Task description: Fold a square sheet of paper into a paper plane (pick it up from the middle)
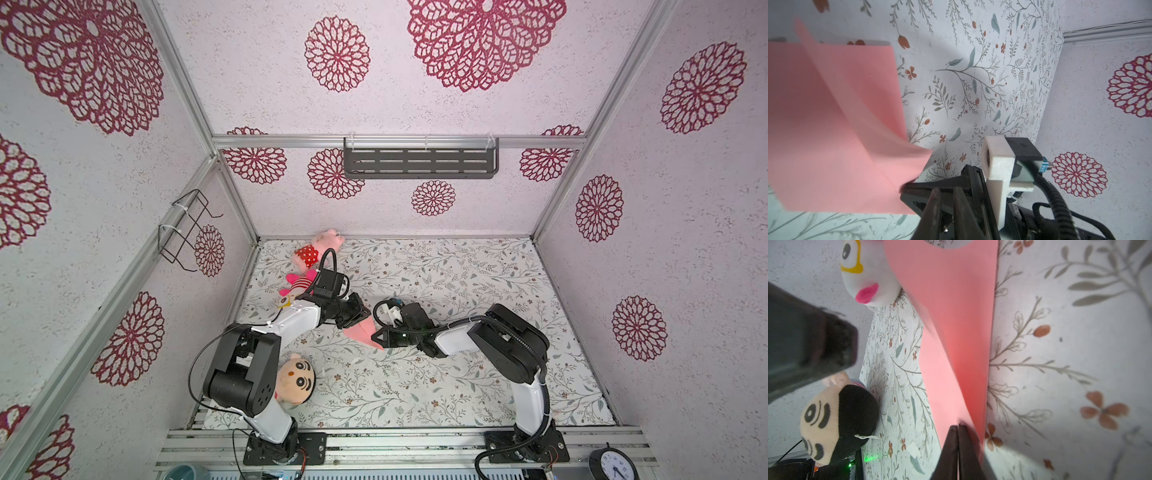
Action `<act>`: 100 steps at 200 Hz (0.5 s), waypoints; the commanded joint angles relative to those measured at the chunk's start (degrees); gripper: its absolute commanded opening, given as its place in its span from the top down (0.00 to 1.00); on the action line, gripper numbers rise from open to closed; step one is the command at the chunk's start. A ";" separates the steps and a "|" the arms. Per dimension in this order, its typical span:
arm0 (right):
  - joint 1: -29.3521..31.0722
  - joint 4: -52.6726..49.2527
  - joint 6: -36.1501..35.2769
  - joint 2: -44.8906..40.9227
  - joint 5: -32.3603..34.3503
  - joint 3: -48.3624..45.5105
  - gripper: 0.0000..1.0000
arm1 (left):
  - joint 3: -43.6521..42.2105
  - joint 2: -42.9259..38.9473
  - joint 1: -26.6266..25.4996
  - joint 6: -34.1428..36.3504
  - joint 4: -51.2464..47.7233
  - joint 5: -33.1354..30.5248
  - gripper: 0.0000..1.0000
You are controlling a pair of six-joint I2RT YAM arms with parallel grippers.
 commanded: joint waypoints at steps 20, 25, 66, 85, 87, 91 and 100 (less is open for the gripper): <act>-0.25 -3.50 0.35 0.85 0.93 0.44 0.91 | 0.05 4.56 0.02 0.72 4.36 3.44 0.85; -0.23 -3.59 0.38 0.83 0.94 0.43 0.92 | 0.19 5.10 -0.01 0.81 4.33 3.27 0.85; -0.23 -3.68 0.39 0.96 0.78 0.34 0.92 | 1.70 7.60 0.16 1.35 1.85 -1.62 0.88; -0.23 -3.84 0.38 1.07 0.67 0.41 0.92 | 2.32 8.83 0.43 1.07 1.38 -3.28 0.90; -0.16 -3.85 0.39 1.13 0.60 0.42 0.92 | 2.34 9.00 0.42 1.01 1.38 -3.42 0.90; -0.16 -3.85 0.39 1.09 0.61 0.43 0.92 | 2.35 9.14 0.50 0.87 1.45 -3.80 0.90; -0.22 -4.00 0.39 1.09 0.64 0.43 0.92 | 2.30 9.49 0.63 0.50 1.61 -4.60 0.90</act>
